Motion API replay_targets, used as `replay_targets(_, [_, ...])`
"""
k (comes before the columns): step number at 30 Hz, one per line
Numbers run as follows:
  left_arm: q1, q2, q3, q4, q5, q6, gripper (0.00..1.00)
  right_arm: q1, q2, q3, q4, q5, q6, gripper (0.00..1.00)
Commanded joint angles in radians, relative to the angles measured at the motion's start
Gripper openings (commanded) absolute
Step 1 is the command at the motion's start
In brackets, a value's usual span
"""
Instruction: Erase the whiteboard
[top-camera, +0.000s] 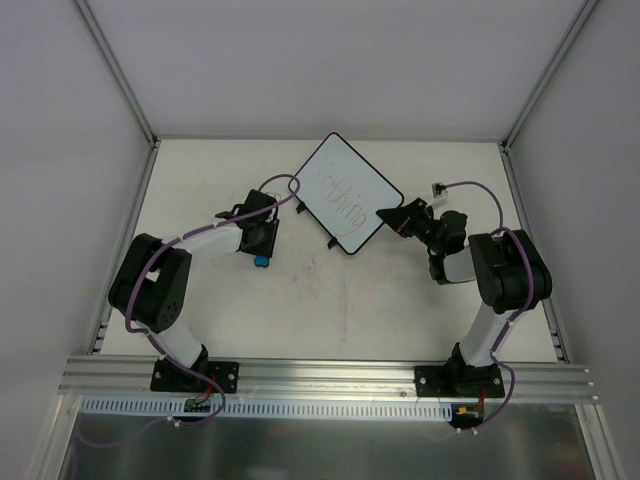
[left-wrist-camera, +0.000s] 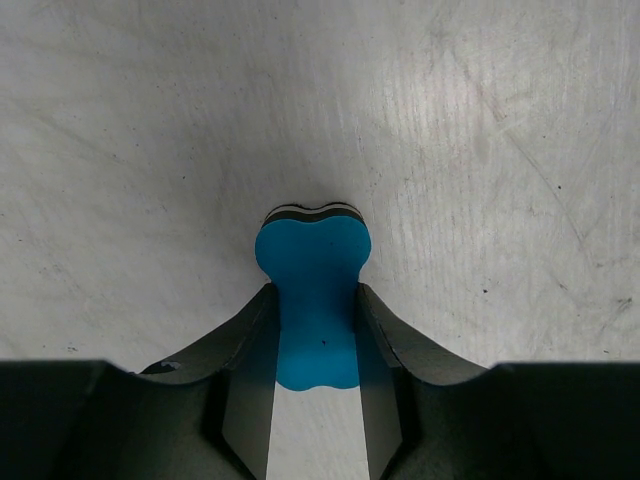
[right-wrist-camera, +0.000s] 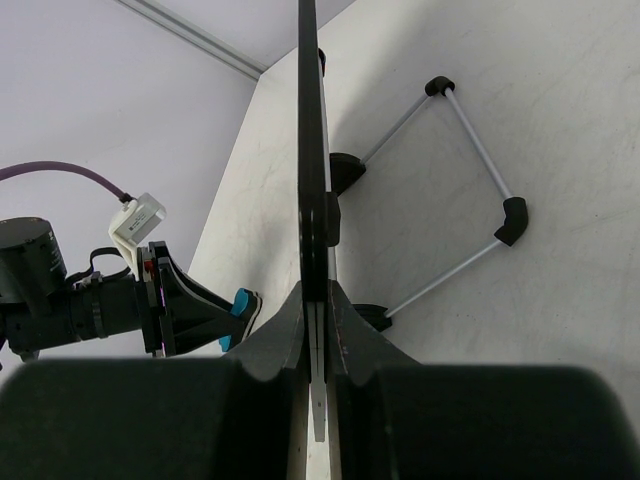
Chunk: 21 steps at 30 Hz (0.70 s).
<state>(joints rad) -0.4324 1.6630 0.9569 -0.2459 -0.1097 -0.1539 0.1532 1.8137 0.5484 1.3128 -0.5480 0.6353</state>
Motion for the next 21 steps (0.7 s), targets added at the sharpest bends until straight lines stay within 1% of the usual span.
replay_targets(1, [-0.006, -0.044, 0.034, -0.023, -0.03, -0.038, 0.23, -0.014, 0.013, 0.031, 0.135, 0.011, 0.012, 0.0])
replay_targets(3, [-0.005, -0.06, 0.058, -0.023, -0.024, -0.047, 0.21, -0.014, 0.015, 0.031, 0.135, 0.013, 0.012, 0.0])
replay_targets(5, [-0.005, -0.075, 0.081, -0.024, 0.013, -0.061, 0.2, -0.014, 0.018, 0.03, 0.135, 0.013, 0.012, 0.0])
replay_targets(10, [-0.005, -0.06, 0.196, -0.023, 0.061, -0.111, 0.17, -0.012, 0.013, 0.03, 0.135, 0.011, 0.01, 0.0])
replay_targets(12, [-0.005, -0.046, 0.262, -0.021, 0.061, -0.125, 0.13, -0.014, 0.01, 0.028, 0.137, 0.011, 0.009, 0.0])
replay_targets(14, [-0.006, -0.014, 0.311, -0.015, 0.064, -0.142, 0.11, -0.014, 0.007, 0.027, 0.135, 0.011, 0.006, 0.0])
replay_targets(15, [-0.006, 0.0, 0.363, -0.013, 0.065, -0.148, 0.07, -0.014, 0.009, 0.028, 0.135, 0.011, 0.006, 0.0])
replay_targets(17, [-0.005, 0.044, 0.42, -0.01, 0.073, -0.165, 0.03, -0.012, 0.007, 0.025, 0.135, 0.008, 0.004, 0.0])
replay_targets(18, [-0.006, 0.063, 0.477, -0.003, 0.079, -0.171, 0.01, -0.012, 0.006, 0.027, 0.134, 0.008, 0.001, 0.0])
replay_targets(21, [-0.006, 0.13, 0.577, 0.016, 0.104, -0.193, 0.0, -0.012, -0.002, 0.021, 0.132, 0.006, -0.011, 0.0])
